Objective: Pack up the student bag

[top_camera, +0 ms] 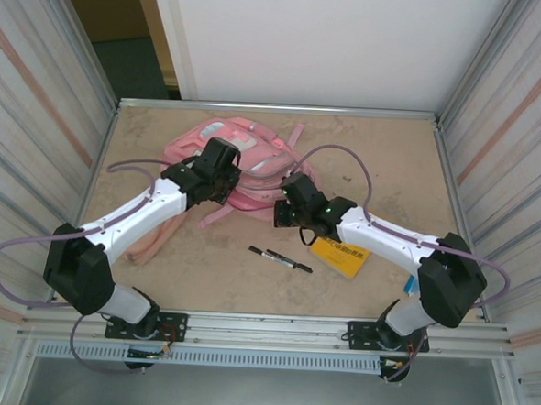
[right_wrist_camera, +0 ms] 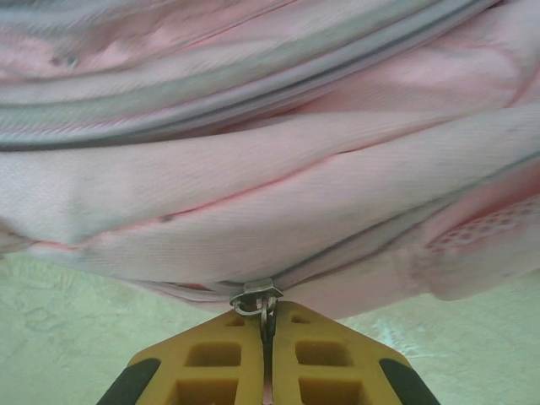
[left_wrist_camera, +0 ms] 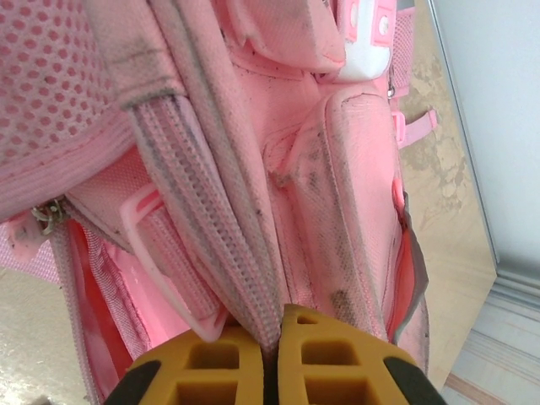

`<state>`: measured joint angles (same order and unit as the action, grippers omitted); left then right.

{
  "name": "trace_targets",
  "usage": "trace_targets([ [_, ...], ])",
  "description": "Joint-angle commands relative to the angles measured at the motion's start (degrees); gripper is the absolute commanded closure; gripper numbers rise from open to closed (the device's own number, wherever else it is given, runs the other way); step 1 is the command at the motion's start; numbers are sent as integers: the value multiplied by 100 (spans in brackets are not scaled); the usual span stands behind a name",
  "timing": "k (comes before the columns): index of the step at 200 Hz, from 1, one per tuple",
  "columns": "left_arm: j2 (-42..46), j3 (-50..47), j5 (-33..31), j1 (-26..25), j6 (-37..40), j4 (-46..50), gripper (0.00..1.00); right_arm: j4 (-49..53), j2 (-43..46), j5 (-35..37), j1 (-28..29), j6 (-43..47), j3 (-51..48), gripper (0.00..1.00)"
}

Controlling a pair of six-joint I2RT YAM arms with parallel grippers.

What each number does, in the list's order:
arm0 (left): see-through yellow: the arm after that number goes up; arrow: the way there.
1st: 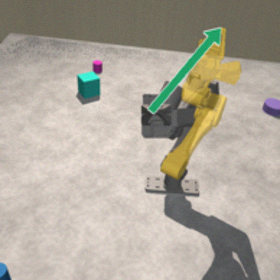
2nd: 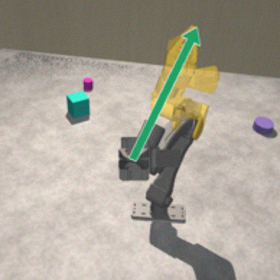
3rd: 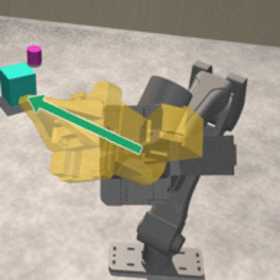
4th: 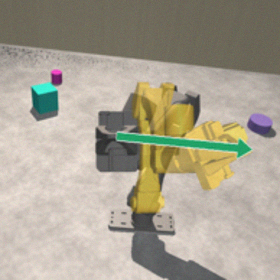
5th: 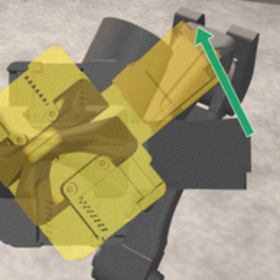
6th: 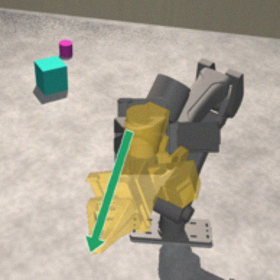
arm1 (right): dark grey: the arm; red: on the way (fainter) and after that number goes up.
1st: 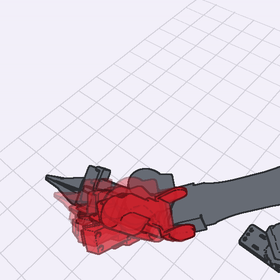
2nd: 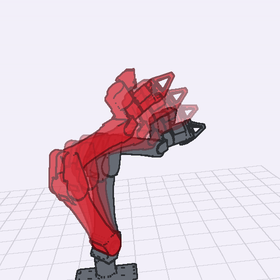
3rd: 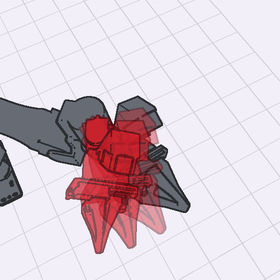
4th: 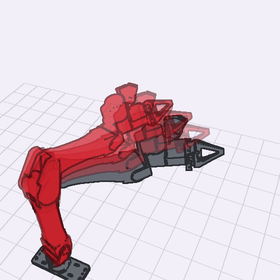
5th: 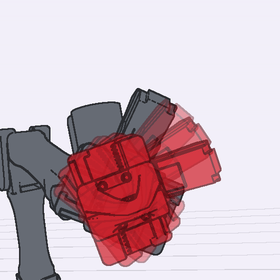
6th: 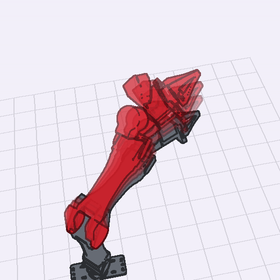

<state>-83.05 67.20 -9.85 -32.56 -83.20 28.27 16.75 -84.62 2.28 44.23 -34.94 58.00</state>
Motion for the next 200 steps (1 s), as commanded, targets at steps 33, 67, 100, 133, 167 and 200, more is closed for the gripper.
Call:
trace_targets([
  [33,170,-81,471,441,759,-340,100,396,437,-536,-1042,1038,-266,100],
  [67,4,128,868,822,1418,-49,100,254,605,-1279,-1361,1357,-376,100],
  [100,-802,743,1741,1384,2093,2,100,-258,617,-1762,-1023,1243,-490,100],
  [133,-1615,1476,2380,1616,2679,-18,73,-645,-1,-1628,-499,1051,-103,100],
  [167,-1456,1466,2378,1815,2802,483,54,-1086,-957,-1602,-56,402,510,100],
  [200,-318,8,2601,1831,2694,492,39,-999,-1560,-1590,273,376,1045,100],
])
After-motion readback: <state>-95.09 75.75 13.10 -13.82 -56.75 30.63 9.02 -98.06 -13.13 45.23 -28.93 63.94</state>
